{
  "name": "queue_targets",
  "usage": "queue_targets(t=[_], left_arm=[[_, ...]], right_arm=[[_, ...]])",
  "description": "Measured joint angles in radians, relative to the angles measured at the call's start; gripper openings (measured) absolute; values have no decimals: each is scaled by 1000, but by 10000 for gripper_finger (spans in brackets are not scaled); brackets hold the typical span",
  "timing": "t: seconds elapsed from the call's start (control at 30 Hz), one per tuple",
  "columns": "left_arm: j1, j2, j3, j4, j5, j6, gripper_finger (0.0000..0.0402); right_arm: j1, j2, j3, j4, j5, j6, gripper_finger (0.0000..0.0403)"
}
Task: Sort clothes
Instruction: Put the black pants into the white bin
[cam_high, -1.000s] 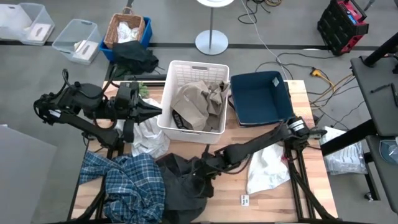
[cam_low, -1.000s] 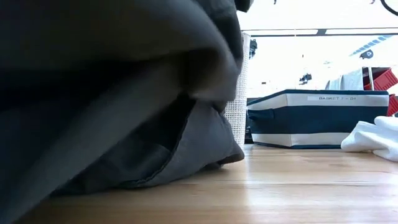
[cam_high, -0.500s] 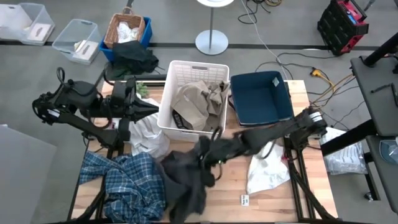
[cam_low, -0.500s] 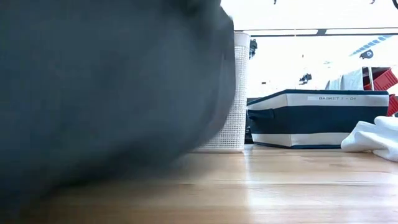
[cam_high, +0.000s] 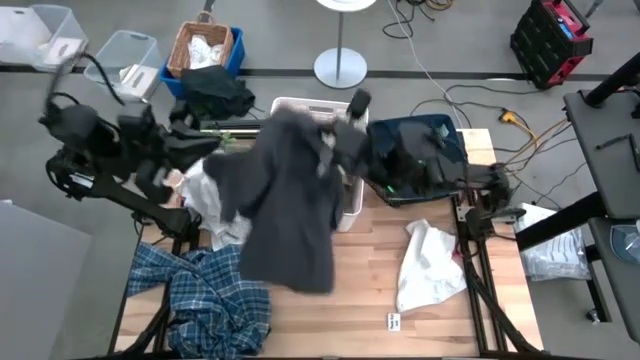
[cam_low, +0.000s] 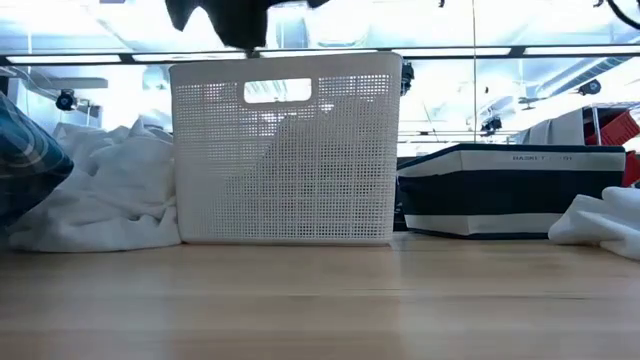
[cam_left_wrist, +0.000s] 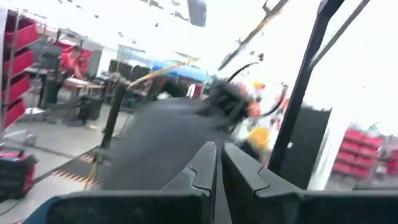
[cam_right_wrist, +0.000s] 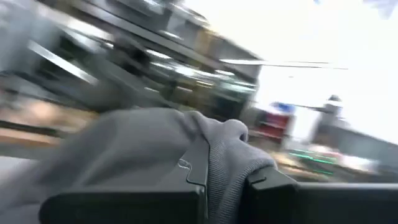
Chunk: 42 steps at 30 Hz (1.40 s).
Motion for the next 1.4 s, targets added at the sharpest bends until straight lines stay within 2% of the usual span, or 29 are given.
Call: queue_targets(t=[0.1, 0.2, 0.27, 0.3, 0.33, 0.37, 0.43, 0.5, 0.53, 0.57, 0.63, 0.7, 0.83, 0.93, 1.03, 1.1, 1.3, 1.4], left_arm=[[-1, 0, 48, -5, 8, -4, 6], [-2, 0, 86, -17, 25, 8, 6], [-2, 0, 99, -27, 27, 20, 6], [-2, -2, 102, -32, 26, 26, 6], [-2, -4, 104, -36, 27, 31, 6], [-2, -4, 104, -41, 26, 34, 6], [-2, -10, 103, -59, 26, 35, 6], [-2, -11, 102, -83, 24, 35, 6], [-2, -11, 102, -90, 17, 36, 6], [-2, -10, 102, -100, 6, 40, 6], [-2, -8, 102, -121, -4, 53, 6], [-2, -8, 101, -144, -9, 55, 6], [-2, -9, 101, -197, -11, 31, 6], [-2, -11, 102, -262, -11, -12, 6], [-2, -16, 102, -382, 8, -95, 6], [-2, -17, 101, -503, 56, -169, 6], [-21, 22, 55, -876, 247, -433, 6], [-60, 48, -11, -994, 341, -534, 6]], right_arm=[[-97, 7, -15, 28, 72, -51, 15], [-203, 15, -20, -52, 147, -22, 15], [-274, 15, -20, -204, 198, 36, 15], [-310, 16, -20, -319, 188, 102, 15], [-342, 20, -20, -442, 133, 209, 19], [-379, 25, -23, -563, 27, 336, 26], [-438, 54, -49, -730, -312, 557, 47], [-463, 103, -89, -829, -635, 675, 74], [-467, 130, -99, -880, -760, 716, 89], [-467, 158, -103, -915, -850, 766, 102], [-466, 191, -99, -934, -923, 846, 128], [-464, 192, -72, -946, -911, 880, 150], [-459, 149, -24, -959, -813, 895, 183], [-444, 114, -2, -1005, -744, 903, 197], [-416, 44, -6, -1025, -723, 906, 202], [-380, -6, -3, -1055, -694, 885, 202], [-191, -80, -6, -1138, -467, 893, 203], [-105, -112, -6, -1170, -427, 948, 203]])
